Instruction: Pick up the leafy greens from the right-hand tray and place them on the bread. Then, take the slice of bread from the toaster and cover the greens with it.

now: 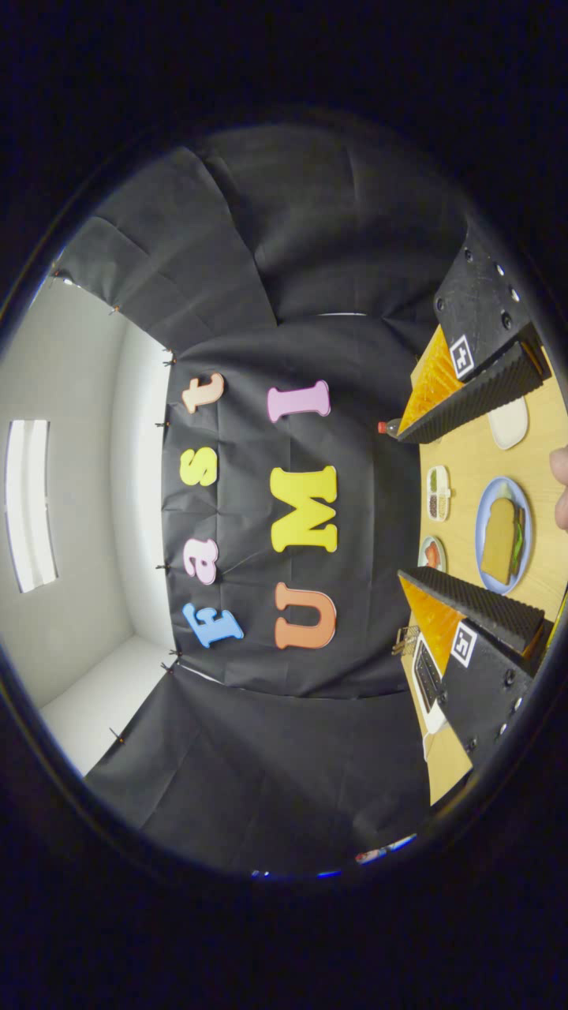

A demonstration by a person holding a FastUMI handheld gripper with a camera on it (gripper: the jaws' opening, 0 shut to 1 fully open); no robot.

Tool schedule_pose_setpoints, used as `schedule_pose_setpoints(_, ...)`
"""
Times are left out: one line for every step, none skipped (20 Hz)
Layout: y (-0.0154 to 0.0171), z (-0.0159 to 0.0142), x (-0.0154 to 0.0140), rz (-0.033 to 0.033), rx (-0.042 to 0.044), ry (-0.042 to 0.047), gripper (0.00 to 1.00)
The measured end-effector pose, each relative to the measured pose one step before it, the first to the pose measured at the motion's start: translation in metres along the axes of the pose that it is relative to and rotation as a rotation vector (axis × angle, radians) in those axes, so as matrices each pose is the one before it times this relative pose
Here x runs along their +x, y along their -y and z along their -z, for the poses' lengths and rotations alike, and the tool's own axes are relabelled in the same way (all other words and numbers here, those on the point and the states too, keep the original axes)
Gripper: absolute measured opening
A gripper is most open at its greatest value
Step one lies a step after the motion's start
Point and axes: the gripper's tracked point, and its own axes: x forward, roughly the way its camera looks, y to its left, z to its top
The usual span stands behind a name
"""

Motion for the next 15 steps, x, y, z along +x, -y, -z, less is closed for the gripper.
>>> schedule_pose_setpoints(-0.00135,0.00114,0.00092,-0.00335,0.00087,0.0009,0.95)
schedule_pose_setpoints(-0.00174,0.00025,-0.00087,-0.00094,0.00161,-0.00053,0.95)
schedule_pose_setpoints(-0.00135,0.00043,0.0002,-0.00402,0.0001,-0.00218,0.95)
schedule_pose_setpoints(-0.00112,0.00058,-0.00074,-0.00179,0.00041,-0.00195,0.95)
schedule_pose_setpoints(0.00004,0.00053,0.00102,-0.00218,-0.00097,-0.00264,0.95)
schedule_pose_setpoints(0.00028,0.00028,-0.00001,0.0004,0.00058,-0.00191,0.95)
schedule_pose_setpoints(-0.00014,-0.00027,0.00071,0.00018,0.00274,0.00012,0.95)
schedule_pose_setpoints(-0.00083,-0.0001,0.00032,-0.0001,-0.00013,-0.00127,0.95)
schedule_pose_setpoints(-0.00105,0.00044,-0.00031,-0.00236,-0.00129,-0.00011,0.95)
schedule_pose_setpoints(-0.00132,0.0,-0.00063,-0.00283,0.0011,-0.00121,0.95)
schedule_pose_setpoints(-0.00085,-0.00001,-0.00018,-0.00235,0.00155,0.00038,0.95)
schedule_pose_setpoints(-0.0009,-0.00002,-0.00002,-0.00188,0.00052,-0.00086,0.95)
schedule_pose_setpoints(-0.00031,0.00096,0.00008,-0.00099,-0.00015,0.00024,0.95)
schedule_pose_setpoints(-0.00061,-0.00074,-0.00023,-0.00118,-0.00019,0.00029,0.95)
schedule_pose_setpoints(-0.00071,-0.00013,0.00024,0.00065,-0.0008,0.00197,0.95)
